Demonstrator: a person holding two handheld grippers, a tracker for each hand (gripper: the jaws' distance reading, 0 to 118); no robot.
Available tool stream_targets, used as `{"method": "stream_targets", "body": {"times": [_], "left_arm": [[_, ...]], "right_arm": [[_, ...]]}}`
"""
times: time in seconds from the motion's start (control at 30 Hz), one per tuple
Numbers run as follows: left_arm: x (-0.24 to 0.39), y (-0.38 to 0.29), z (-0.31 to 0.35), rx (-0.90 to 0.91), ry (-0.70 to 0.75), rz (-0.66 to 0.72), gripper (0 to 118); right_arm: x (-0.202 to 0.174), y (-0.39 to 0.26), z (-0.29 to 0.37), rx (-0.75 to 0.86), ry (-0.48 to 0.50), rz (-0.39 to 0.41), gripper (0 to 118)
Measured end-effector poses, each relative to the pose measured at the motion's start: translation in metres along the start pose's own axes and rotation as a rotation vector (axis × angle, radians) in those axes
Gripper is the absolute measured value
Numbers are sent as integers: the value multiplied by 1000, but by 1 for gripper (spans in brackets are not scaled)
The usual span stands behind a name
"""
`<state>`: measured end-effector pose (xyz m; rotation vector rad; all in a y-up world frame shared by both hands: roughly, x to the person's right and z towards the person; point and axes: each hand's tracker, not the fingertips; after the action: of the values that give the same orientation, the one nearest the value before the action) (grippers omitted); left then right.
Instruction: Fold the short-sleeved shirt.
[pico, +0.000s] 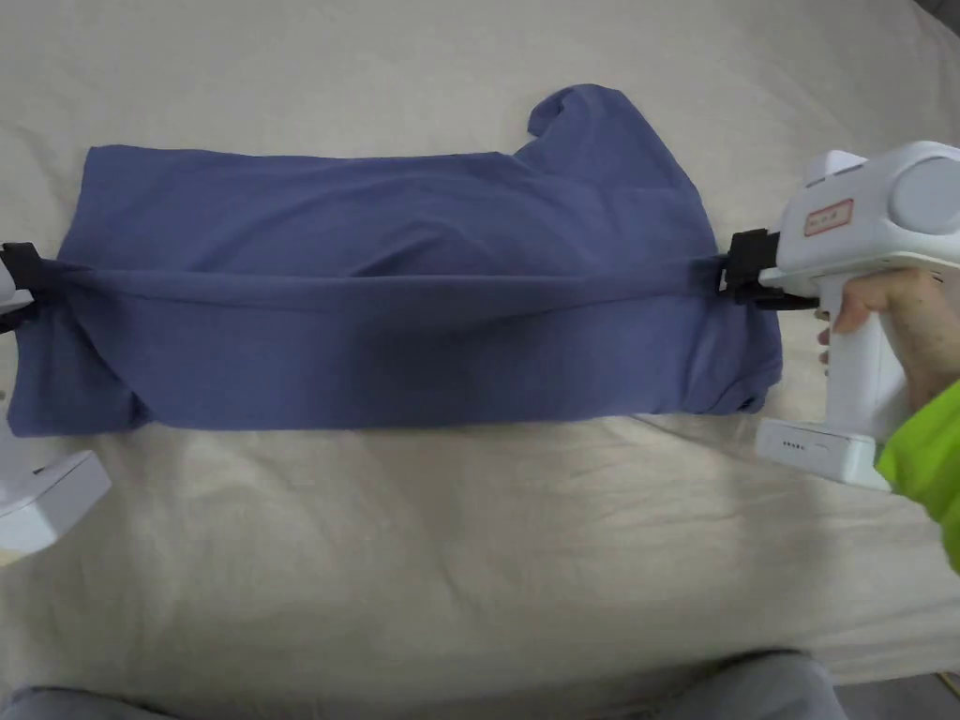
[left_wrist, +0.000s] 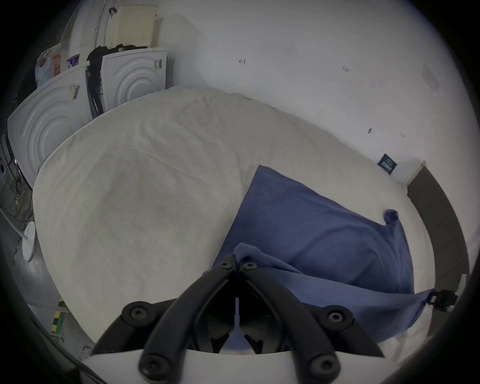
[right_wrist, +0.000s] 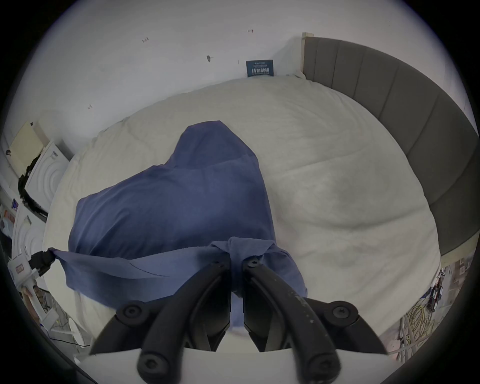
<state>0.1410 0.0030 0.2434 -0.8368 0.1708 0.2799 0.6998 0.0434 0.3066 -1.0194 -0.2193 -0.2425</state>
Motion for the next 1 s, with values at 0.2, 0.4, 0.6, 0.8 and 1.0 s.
{"method": "stream_targets", "body": {"times": [0.2,0.4,0.6,0.8,1.0], "left_arm": [[6,2,-36,-5,81,-33,103],[30,-15,27,111,104,-134,116],[28,-45,108,420,102,-227,118],[18,-86,165,557,79,-317,118],[12,-123,204,608,17,-401,118]], "right_arm": [[-2,17,-36,-2,-81,-14,78],[-1,-1,10,111,-115,119,111],[-7,-58,86,433,-61,205,114],[-20,-129,149,694,33,185,118],[-42,-171,180,749,107,164,118]]}}
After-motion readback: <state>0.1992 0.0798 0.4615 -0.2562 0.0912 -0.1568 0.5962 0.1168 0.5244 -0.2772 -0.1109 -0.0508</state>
